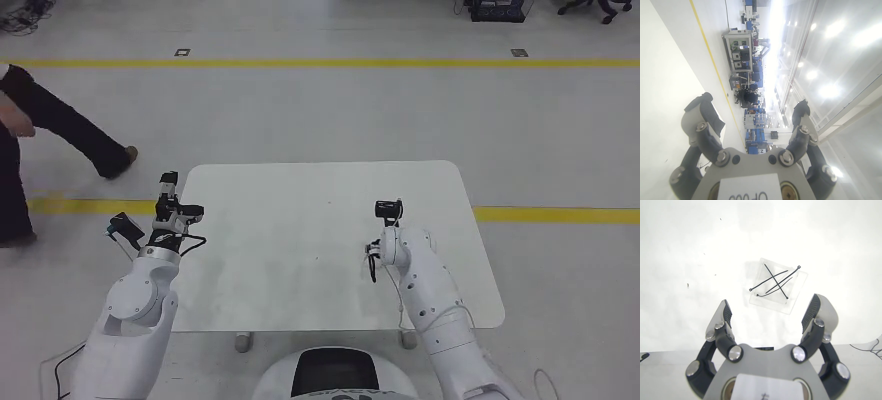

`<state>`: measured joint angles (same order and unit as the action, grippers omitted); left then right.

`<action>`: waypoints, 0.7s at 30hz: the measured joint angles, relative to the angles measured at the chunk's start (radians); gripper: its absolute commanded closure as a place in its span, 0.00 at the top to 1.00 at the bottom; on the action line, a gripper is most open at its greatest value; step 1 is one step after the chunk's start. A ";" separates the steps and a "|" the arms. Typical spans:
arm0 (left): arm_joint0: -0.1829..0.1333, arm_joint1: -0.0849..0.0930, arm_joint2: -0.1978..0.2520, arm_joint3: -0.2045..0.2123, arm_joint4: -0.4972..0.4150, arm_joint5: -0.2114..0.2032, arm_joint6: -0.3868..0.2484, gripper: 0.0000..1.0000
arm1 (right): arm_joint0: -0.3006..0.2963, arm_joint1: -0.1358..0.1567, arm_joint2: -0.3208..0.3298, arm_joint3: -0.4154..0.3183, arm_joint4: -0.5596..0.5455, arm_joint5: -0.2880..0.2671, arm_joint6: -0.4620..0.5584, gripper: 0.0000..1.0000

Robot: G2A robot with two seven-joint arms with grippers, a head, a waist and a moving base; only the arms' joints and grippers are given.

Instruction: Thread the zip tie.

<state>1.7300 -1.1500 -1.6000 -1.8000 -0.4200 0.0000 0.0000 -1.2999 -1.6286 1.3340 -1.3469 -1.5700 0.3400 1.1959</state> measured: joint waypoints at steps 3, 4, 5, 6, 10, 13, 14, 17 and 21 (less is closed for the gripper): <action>0.000 0.000 0.000 0.000 0.000 0.000 0.000 1.00 | -0.011 -0.021 0.038 0.002 0.000 0.000 -0.035 1.00; 0.000 0.000 0.000 0.000 0.000 0.000 0.000 1.00 | -0.014 -0.027 0.045 0.004 0.000 0.000 -0.045 1.00; 0.000 0.000 0.000 0.000 0.000 0.000 0.000 1.00 | -0.017 -0.033 0.052 0.007 0.000 0.000 -0.053 1.00; 0.000 0.000 0.000 0.000 0.000 0.000 0.000 1.00 | -0.020 -0.040 0.060 0.010 0.000 0.000 -0.062 1.00; 0.000 0.000 0.000 0.000 0.000 0.000 0.000 1.00 | -0.025 -0.059 0.089 0.020 0.000 0.000 -0.084 1.00; 0.000 0.000 0.000 0.000 0.000 0.000 0.000 1.00 | -0.030 -0.071 0.109 0.023 0.000 0.000 -0.101 1.00; 0.000 0.000 0.000 0.000 0.000 0.000 0.000 1.00 | -0.031 -0.074 0.113 0.025 0.000 0.000 -0.107 1.00; 0.000 0.000 0.000 0.000 0.000 0.000 0.000 1.00 | -0.035 -0.081 0.123 0.028 0.000 0.000 -0.124 1.00; 0.000 0.000 0.000 0.000 0.000 0.000 0.000 1.00 | -0.047 -0.087 0.113 0.007 0.000 0.000 -0.135 1.00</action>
<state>1.7300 -1.1500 -1.6000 -1.8000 -0.4200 0.0000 0.0000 -1.3471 -1.7156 1.4467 -1.3401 -1.5700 0.3400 1.0608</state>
